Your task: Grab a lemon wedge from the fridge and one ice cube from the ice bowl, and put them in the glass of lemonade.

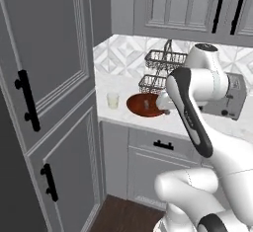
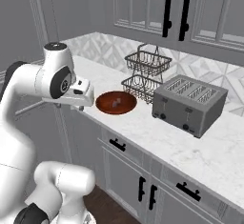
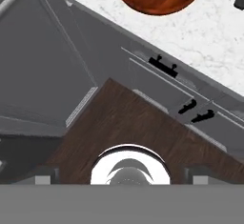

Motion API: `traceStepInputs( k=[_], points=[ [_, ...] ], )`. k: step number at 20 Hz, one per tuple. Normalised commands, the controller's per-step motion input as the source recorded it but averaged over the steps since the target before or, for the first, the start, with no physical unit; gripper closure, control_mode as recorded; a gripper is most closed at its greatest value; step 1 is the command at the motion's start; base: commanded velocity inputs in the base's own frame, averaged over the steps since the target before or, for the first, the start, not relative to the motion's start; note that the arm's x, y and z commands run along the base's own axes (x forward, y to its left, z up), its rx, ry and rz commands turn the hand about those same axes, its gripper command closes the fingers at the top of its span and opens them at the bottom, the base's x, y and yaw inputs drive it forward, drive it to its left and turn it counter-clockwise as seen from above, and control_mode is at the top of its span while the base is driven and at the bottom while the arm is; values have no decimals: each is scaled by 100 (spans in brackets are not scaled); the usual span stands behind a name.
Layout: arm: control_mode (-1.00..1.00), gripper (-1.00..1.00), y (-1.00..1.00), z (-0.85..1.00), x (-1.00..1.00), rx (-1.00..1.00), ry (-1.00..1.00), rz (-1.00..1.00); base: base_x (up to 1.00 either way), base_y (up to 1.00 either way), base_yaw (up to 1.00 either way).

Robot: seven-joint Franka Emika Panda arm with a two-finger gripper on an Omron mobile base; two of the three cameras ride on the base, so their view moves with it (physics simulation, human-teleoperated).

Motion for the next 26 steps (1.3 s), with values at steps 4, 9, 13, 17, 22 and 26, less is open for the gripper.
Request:
traceStepInputs(
  k=[4,9,13,17,22,26],
  points=[
    [100,-100,0,0,0,0,0,0,100,1,-20],
    [100,-100,0,0,0,0,0,0,98,11,-12],
    [100,-100,0,0,0,0,0,0,61,4,-11],
    [-100,-100,0,-21,14,0,0,-2,32,0,-4],
    [-100,-100,5,-100,70,0,0,-6,0,0,0],
    [-100,-100,8,-86,76,0,0,-3,0,0,0]
  ],
)
